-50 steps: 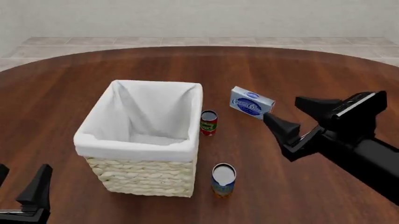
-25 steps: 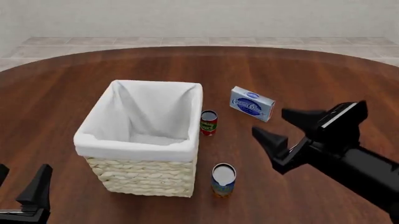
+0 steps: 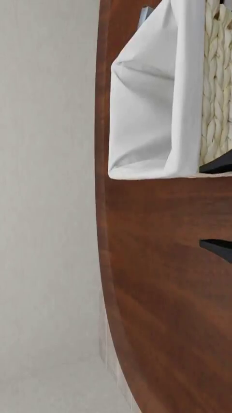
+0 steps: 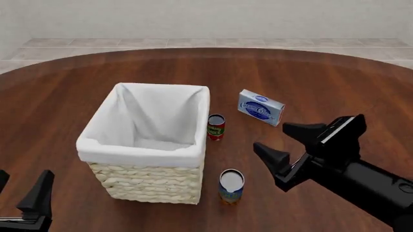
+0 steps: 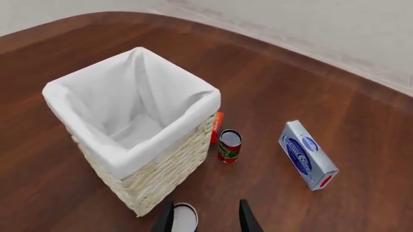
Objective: Pick up the alphabet soup and put it in the basket.
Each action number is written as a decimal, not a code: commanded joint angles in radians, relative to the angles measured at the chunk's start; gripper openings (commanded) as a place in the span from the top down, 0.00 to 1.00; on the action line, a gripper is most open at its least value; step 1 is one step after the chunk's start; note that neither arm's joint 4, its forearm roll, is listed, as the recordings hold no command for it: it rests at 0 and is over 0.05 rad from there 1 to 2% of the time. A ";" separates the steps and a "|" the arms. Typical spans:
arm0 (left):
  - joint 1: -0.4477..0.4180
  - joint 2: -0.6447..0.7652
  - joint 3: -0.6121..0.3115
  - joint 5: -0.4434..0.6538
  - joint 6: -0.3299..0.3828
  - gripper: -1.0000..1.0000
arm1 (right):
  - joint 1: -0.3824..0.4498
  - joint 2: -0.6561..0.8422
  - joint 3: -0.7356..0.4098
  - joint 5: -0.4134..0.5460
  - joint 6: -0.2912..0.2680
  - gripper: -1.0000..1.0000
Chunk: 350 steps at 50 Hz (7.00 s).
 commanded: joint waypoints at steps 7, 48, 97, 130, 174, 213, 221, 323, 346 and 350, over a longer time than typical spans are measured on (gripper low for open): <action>0.000 0.000 0.000 0.000 0.000 0.00 | 0.043 0.042 0.012 -0.036 0.007 0.00; 0.000 0.000 0.000 0.000 0.000 0.00 | 0.103 0.131 0.048 -0.114 0.044 0.00; 0.000 0.000 0.000 0.000 0.000 0.00 | 0.074 0.241 0.104 -0.220 0.070 0.00; 0.000 0.000 0.000 0.000 0.000 0.00 | 0.076 0.325 0.102 -0.280 0.067 0.00; 0.000 0.000 0.000 0.000 0.000 0.00 | 0.080 0.415 0.107 -0.350 0.078 0.00; 0.000 0.000 0.000 0.000 0.000 0.00 | 0.088 0.498 0.103 -0.399 0.092 0.00; 0.000 0.000 0.000 0.000 0.000 0.00 | 0.083 0.514 0.110 -0.414 0.100 0.00; 0.000 0.000 0.000 0.000 0.000 0.00 | 0.093 0.654 0.113 -0.511 0.137 0.00; 0.000 0.000 0.000 0.000 0.000 0.00 | 0.094 0.683 0.114 -0.532 0.137 0.00; 0.000 0.000 0.000 0.000 0.000 0.00 | 0.094 0.686 0.117 -0.538 0.140 0.00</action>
